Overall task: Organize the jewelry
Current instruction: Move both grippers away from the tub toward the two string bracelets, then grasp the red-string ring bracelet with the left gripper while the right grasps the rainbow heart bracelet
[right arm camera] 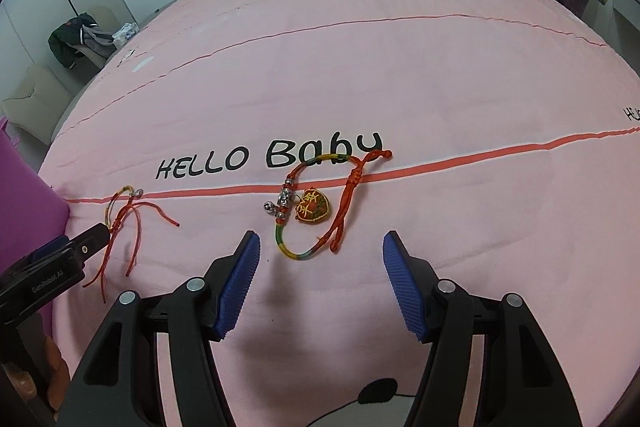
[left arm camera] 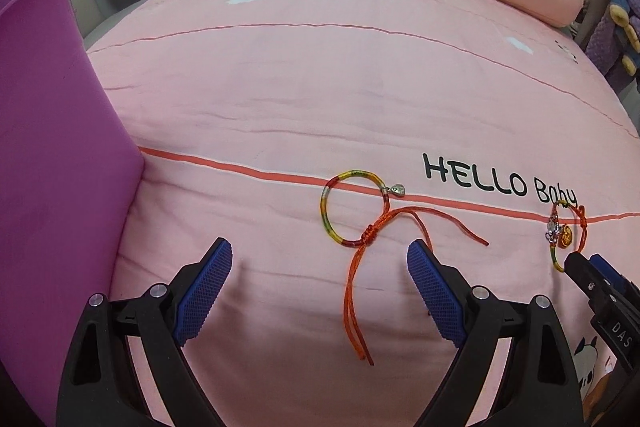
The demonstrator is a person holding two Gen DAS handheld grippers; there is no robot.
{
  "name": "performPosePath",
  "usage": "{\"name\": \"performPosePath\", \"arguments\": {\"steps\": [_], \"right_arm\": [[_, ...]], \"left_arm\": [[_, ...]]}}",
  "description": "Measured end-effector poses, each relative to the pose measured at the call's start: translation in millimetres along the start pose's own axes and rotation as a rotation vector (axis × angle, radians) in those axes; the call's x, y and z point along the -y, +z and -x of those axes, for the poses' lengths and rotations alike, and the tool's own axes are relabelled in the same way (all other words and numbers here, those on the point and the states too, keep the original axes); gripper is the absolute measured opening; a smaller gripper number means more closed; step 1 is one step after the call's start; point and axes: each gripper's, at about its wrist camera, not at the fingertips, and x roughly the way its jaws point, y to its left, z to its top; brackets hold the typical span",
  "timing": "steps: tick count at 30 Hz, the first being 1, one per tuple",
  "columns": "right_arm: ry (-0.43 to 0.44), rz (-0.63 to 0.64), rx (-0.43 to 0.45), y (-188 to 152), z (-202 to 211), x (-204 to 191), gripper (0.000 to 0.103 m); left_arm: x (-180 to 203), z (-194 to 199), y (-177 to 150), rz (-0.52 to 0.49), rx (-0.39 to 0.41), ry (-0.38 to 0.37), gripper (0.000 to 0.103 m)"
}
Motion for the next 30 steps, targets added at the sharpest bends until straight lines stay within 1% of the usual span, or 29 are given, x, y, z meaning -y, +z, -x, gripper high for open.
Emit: {"name": "performPosePath", "arguments": {"steps": [6, 17, 21, 23, 25, 27, 28, 29, 30], "right_arm": [[-0.023, 0.004, -0.006, 6, -13, 2, 0.061], [-0.057, 0.053, -0.006, 6, -22, -2, 0.061], [-0.08, 0.083, 0.0, 5, -26, -7, 0.05], [-0.078, 0.094, 0.001, 5, -27, -10, 0.042], [-0.065, 0.095, -0.001, 5, -27, -12, 0.019], [-0.062, 0.088, 0.001, 6, -26, -14, 0.018], [-0.056, 0.084, 0.004, 5, -25, -14, 0.018], [-0.054, 0.082, 0.006, 5, -24, -14, 0.018], [-0.051, 0.081, 0.009, 4, -23, -14, 0.018]], "left_arm": [[6, -8, 7, -0.014, 0.013, 0.013, 0.088], [17, -33, 11, -0.038, -0.017, 0.023, 0.088], [19, -43, 9, -0.054, -0.014, 0.024, 0.088], [17, -44, 10, -0.038, -0.013, 0.008, 0.087], [15, -43, 10, -0.031, -0.015, -0.014, 0.082], [15, -39, 9, -0.031, 0.0, -0.036, 0.061], [15, -37, 8, -0.033, 0.006, -0.041, 0.056], [15, -36, 7, -0.027, 0.008, -0.053, 0.042], [13, -34, 6, -0.017, 0.01, -0.064, 0.026]]}}
